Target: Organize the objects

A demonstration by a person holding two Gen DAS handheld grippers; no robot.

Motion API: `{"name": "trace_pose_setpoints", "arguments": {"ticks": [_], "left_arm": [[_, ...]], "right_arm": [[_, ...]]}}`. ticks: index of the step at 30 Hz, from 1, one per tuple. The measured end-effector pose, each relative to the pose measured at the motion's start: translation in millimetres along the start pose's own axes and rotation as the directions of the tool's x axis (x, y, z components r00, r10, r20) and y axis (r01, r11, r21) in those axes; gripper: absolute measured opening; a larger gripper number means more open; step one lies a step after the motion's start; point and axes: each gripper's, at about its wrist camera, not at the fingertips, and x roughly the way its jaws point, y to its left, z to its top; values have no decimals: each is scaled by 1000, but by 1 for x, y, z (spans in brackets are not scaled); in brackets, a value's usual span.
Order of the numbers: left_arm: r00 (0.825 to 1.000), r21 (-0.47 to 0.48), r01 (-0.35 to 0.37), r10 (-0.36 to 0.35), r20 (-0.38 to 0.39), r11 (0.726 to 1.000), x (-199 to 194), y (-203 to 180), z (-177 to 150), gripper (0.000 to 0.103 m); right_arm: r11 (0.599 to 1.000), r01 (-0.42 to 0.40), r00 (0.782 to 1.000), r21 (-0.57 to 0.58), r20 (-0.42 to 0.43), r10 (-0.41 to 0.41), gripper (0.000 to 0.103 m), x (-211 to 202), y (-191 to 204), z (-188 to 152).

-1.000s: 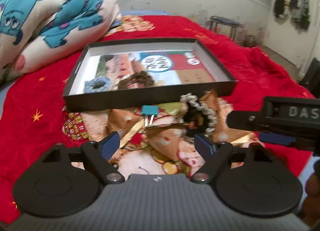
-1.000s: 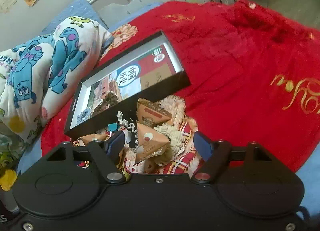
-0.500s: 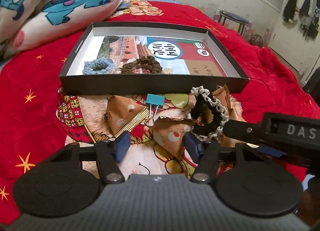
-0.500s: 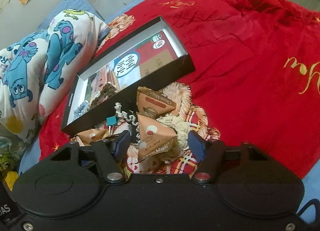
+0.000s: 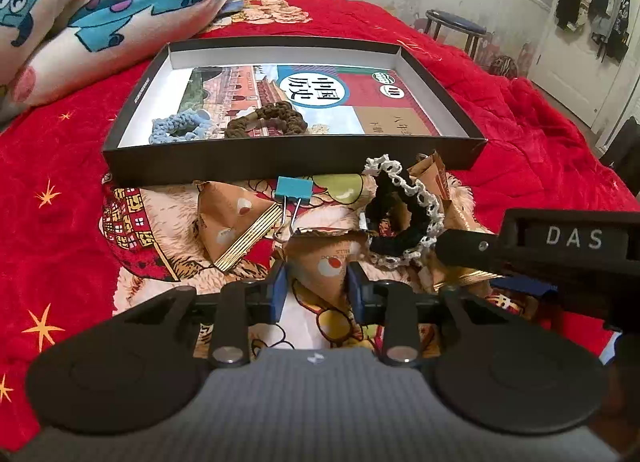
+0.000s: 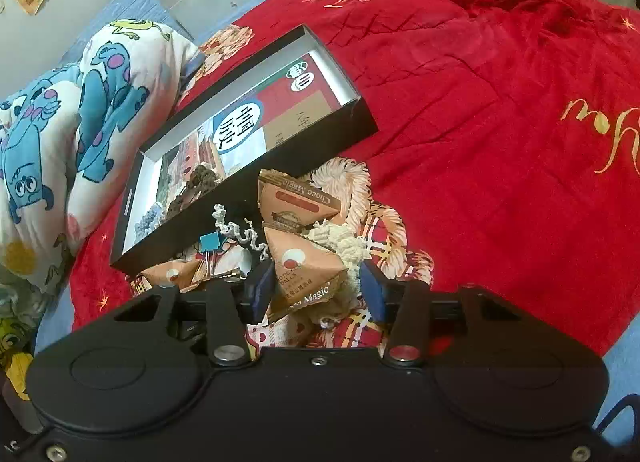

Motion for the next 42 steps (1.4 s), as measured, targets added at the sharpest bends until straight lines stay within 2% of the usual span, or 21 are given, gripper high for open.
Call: {"name": "trace_pose_setpoints", "arguments": {"ticks": [6, 22, 26, 35, 36, 42], "left_arm": [[1000, 21, -15, 15, 3, 1000, -2, -2, 0, 35], [1000, 22, -24, 23, 5, 999, -5, -2, 0, 35], [1000, 15, -29, 29, 6, 999, -6, -1, 1, 36], [1000, 5, -16, 16, 17, 1000, -10, 1, 2, 34], [1000, 5, -14, 14, 16, 1000, -10, 1, 3, 34], [1000, 7, -12, 12, 8, 1000, -9, 1, 2, 31]], "right_arm": [[1000, 1, 1000, -1, 11, -1, 38, -4, 1, 0], [1000, -5, 999, 24, 34, 4, 37, -14, -3, -1], [1000, 0, 998, 16, 71, -1, 37, -21, -1, -3], [999, -41, 992, -7, 116, 42, 34, -31, 6, -6], [999, -44, 992, -8, 114, 45, 31, -31, 6, -6], [999, -41, 996, -8, 79, 41, 31, -23, 6, -7]]}}
